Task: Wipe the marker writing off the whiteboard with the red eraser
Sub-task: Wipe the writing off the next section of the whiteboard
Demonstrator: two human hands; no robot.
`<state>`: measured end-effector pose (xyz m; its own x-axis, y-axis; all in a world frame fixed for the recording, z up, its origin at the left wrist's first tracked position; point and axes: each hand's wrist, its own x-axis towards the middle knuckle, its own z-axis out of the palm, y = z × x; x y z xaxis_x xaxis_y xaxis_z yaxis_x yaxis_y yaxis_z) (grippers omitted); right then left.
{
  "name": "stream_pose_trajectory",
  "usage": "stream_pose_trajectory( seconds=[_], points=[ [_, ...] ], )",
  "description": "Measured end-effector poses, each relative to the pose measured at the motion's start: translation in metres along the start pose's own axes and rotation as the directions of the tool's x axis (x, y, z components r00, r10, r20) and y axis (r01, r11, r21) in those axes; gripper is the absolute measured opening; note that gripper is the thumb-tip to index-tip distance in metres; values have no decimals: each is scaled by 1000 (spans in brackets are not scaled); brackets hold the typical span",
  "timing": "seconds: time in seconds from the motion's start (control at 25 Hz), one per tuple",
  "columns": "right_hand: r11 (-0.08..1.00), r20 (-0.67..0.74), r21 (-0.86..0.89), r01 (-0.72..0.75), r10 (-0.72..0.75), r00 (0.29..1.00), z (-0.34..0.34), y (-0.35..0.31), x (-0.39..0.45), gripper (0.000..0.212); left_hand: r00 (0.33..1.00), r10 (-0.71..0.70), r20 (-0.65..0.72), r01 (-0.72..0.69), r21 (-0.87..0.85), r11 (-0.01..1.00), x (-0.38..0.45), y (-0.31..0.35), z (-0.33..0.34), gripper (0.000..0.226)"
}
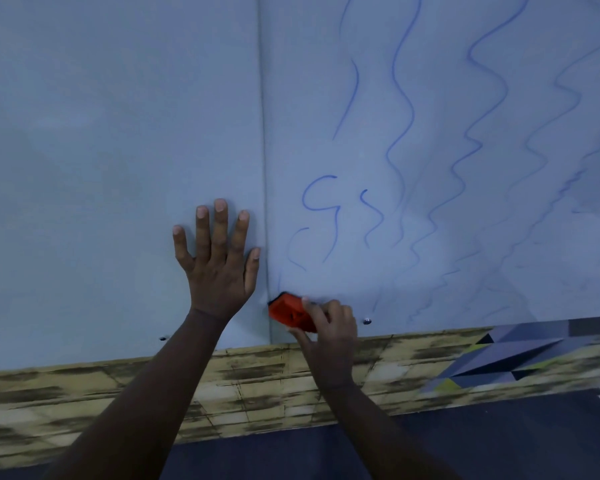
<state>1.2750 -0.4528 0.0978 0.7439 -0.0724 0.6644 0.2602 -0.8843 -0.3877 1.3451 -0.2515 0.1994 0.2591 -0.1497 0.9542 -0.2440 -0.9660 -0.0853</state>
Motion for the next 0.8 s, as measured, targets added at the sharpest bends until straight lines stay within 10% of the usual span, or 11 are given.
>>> stream_pose_trajectory(
  seconds=[0.2,0.56,0.8],
  points=[
    [998,-9,2,56,-56,998,-9,-4,9,65,998,63,-5,-63,44,997,-9,-9,3,74],
    [657,-194,668,-349,607,771,-87,-15,73,48,996,83,-28,-82,51,995,-15,-10,7,75],
    [837,-267,494,-233,402,876,-85,-32,83,57,997,68,-40,-66,40,997,-17,-8,9,73]
  ],
)
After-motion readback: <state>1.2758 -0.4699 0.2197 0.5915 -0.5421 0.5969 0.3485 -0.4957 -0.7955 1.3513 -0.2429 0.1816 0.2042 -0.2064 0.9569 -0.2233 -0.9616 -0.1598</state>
